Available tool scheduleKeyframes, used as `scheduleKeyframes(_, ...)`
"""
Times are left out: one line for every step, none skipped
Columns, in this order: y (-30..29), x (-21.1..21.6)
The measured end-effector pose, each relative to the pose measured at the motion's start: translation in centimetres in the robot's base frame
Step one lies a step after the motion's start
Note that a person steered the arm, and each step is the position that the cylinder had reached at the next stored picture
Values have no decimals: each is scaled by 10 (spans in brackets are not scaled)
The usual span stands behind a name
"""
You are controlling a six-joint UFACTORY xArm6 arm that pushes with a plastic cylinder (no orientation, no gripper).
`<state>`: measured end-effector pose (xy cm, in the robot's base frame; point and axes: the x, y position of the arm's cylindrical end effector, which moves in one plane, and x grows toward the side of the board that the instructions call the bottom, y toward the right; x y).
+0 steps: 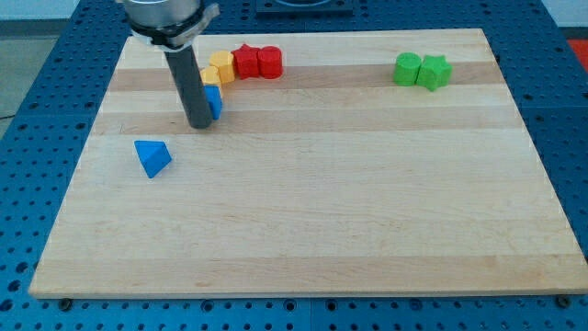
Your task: Push the triangle slightly to the bottom right of the blue cube
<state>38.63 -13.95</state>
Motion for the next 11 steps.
scheduleKeyframes(16, 0)
scheduleKeyframes(-11, 0)
scheduleKeyframes(-104, 0)
scheduleKeyframes(-165, 4)
scheduleKeyframes(-145, 40)
scheduleKeyframes(-94, 61)
scheduleKeyframes(-55, 80)
scheduleKeyframes(-22, 88)
scheduleKeyframes(12, 86)
scheduleKeyframes(25, 82)
scheduleKeyframes(48, 97)
